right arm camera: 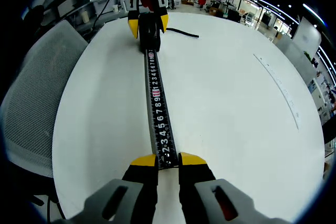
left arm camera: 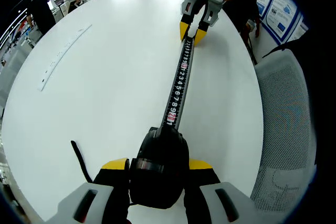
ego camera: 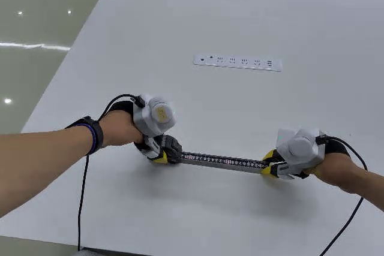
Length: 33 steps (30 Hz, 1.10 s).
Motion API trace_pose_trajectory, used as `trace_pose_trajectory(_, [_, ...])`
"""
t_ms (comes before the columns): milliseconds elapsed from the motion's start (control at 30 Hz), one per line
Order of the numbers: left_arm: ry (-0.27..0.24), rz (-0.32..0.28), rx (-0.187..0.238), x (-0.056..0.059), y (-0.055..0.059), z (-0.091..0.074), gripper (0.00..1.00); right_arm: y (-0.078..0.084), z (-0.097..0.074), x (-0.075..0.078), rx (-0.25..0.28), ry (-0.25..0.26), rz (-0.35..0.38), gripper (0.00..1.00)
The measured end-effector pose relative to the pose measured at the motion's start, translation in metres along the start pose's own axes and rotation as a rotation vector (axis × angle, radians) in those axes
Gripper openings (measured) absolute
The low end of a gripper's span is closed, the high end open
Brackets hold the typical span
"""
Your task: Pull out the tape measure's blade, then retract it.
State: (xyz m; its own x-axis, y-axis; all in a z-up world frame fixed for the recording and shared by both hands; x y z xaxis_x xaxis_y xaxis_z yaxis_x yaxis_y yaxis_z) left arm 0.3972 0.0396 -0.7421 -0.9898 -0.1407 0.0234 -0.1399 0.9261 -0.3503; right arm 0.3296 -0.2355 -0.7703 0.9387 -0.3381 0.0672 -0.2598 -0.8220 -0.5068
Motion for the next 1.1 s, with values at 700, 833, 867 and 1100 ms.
trace_pose_trajectory(700, [-0.002,0.009,-0.013,0.000,0.001,-0.001,0.37,0.015,-0.010,0.000,-0.007,0.005,0.014,0.13])
trace_pose_trajectory(833, [0.000,0.010,-0.016,0.000,0.000,-0.001,0.37,0.019,-0.011,0.001,-0.007,0.006,0.016,0.13])
trace_pose_trajectory(867, [0.000,0.010,-0.017,0.000,0.000,-0.001,0.37,0.020,-0.011,0.001,-0.007,0.006,0.019,0.13])
trace_pose_trajectory(1100, [-0.003,0.008,-0.016,0.000,0.001,0.000,0.37,0.020,-0.012,0.000,-0.004,0.009,0.022,0.12])
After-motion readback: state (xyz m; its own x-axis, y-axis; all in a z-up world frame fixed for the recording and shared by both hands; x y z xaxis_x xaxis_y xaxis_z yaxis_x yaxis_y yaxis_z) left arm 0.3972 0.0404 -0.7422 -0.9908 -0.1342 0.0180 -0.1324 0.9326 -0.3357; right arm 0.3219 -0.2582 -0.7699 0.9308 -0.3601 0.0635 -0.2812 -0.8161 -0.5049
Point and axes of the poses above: the centre of the closed fingertips' face, and the gripper's own axes: z roughly forward along the fingers, x roughly to its right, y roughly out of its underside, the point moved 6 cm from there along -z, roughly backward along the fingers, and after that the axes turned 2 degrees about -z, right-handed, at the moved point
